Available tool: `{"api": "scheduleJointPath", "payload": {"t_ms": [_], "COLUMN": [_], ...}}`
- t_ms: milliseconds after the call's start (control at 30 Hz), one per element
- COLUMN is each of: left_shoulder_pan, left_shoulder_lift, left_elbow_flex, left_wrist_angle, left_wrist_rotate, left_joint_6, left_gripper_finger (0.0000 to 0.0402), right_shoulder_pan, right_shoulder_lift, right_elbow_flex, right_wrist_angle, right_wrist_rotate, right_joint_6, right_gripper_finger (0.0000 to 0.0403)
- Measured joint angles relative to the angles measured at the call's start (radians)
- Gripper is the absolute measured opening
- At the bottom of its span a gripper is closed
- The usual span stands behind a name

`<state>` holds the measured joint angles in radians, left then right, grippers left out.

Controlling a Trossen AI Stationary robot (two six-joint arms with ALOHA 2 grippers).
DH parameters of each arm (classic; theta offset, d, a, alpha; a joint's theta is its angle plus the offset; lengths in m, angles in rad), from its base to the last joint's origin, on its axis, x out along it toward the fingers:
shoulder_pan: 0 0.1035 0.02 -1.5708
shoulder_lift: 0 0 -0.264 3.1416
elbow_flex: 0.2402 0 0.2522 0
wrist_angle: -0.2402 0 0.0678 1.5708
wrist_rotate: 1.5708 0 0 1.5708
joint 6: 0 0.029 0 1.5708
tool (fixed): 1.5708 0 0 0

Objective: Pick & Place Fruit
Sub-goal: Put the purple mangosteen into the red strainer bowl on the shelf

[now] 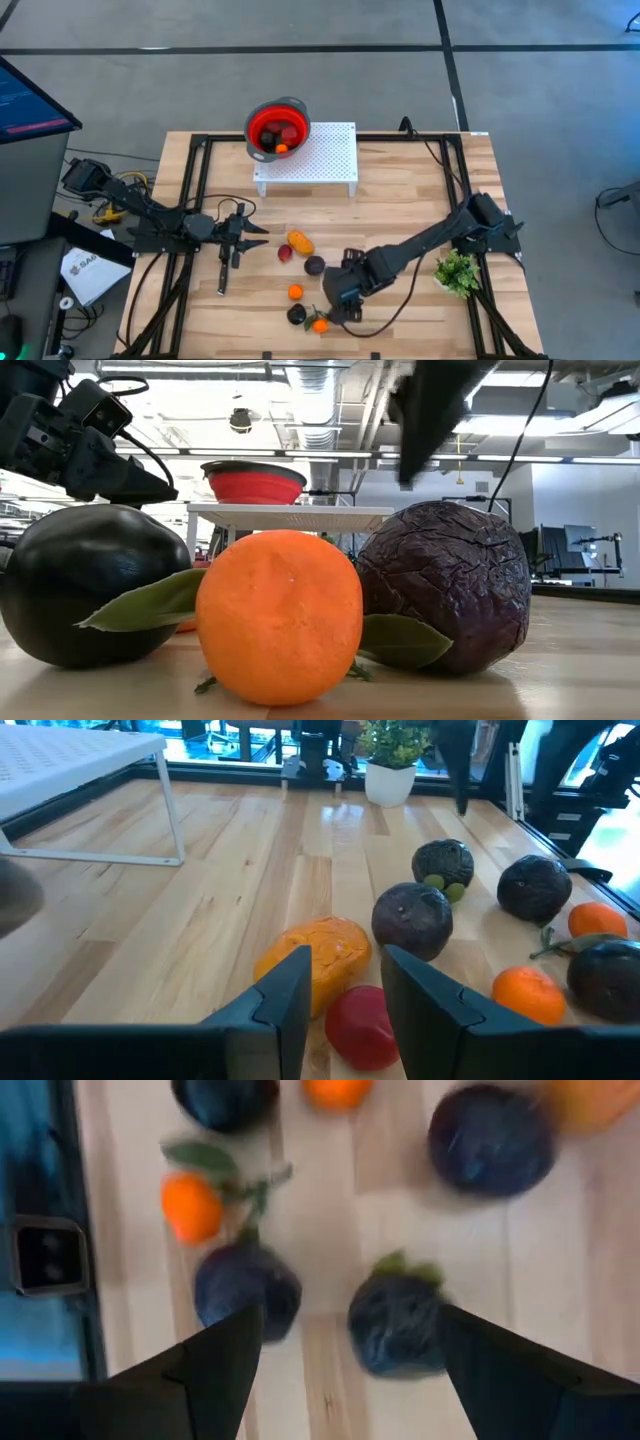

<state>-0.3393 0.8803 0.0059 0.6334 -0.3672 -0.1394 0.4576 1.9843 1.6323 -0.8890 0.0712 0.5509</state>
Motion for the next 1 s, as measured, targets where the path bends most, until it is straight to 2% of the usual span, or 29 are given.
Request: {"api": "scheduleJointPath", "payload": {"t_ms": [200,333,733,900,1000], "left_shoulder_pan": [0.000,0.000,0.000,0.000,0.000], "left_shoulder_lift": [0.000,0.000,0.000,0.000,0.000], "left_elbow_flex": [0.000,0.000,0.000,0.000,0.000], "left_wrist_angle": [0.003,0.003,0.003,0.003,0.003], "left_wrist_rotate": [0.000,0.000,0.000,0.000,0.000], "left_joint_6": [0.003,0.003,0.003,0.003,0.003], "left_gripper_finger": [0.0117,0.0117,0.0117,0.0117,0.0117], "right_shoulder_pan": [-0.024,-0.035,-0.034,-0.032,-0.031], "right_shoulder_lift": [0.000,-0.001,-0.004,-0.004,-0.003], "right_elbow_flex": [-0.071,-0.125,-0.249,-0.273,-0.277], "right_wrist_angle": [0.013,0.102,0.226,0.271,0.277], "right_wrist_rotate": [0.003,0.004,0.005,0.010,0.050], "right_joint_6": [0.030,0.014,-0.010,-0.030,-0.038], "right_gripper_finger": [0.0291,0.0291,0.0291,0.0291,0.0290]}}
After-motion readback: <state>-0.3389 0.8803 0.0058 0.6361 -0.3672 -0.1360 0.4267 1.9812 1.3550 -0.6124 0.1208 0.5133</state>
